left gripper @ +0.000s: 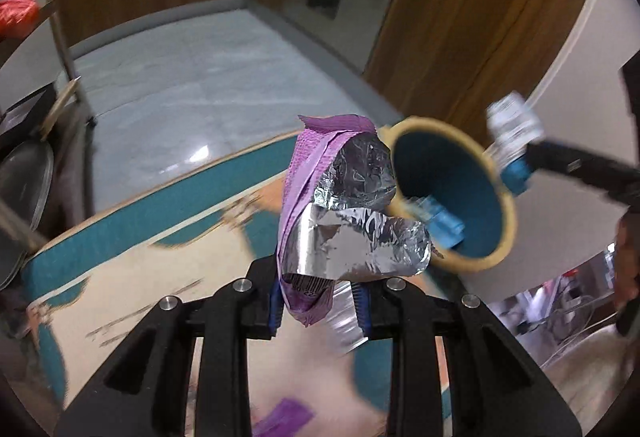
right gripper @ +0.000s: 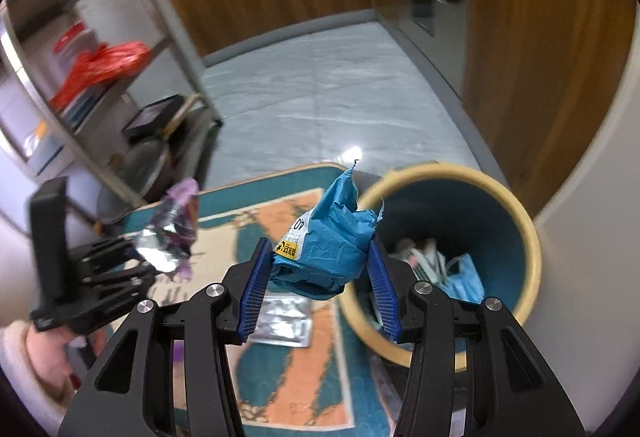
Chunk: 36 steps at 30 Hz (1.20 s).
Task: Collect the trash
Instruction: 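Drop the glove into the bin with the right gripper while the left drops the wrappers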
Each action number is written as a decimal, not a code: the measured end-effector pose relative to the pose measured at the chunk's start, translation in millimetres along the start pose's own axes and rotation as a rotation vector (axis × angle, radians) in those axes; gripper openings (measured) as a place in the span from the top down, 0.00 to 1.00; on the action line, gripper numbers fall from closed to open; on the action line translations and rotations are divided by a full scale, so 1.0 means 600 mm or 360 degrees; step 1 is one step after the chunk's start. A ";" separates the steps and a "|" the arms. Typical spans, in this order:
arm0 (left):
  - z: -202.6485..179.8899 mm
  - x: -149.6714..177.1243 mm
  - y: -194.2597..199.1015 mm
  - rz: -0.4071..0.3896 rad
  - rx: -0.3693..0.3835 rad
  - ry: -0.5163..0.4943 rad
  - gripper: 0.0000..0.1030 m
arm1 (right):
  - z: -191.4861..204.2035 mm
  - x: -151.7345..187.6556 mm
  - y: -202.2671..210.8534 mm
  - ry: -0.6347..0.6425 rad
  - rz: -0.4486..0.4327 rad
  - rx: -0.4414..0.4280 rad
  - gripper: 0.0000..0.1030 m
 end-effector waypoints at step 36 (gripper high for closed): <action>-0.215 -0.021 -0.115 0.0031 0.0183 -0.0183 0.42 | -0.197 0.053 -0.022 -0.0314 0.0101 0.0270 0.28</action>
Point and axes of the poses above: each gripper's, at about its wrist camera, not at the fingertips, and y roughly against the way its jaws point, z to its left, x to its underside, the point moved 8 cm from there along -y, roughly the way its jaws point, and after that the axes turned 13 degrees about -x, right-handed, at the moved point
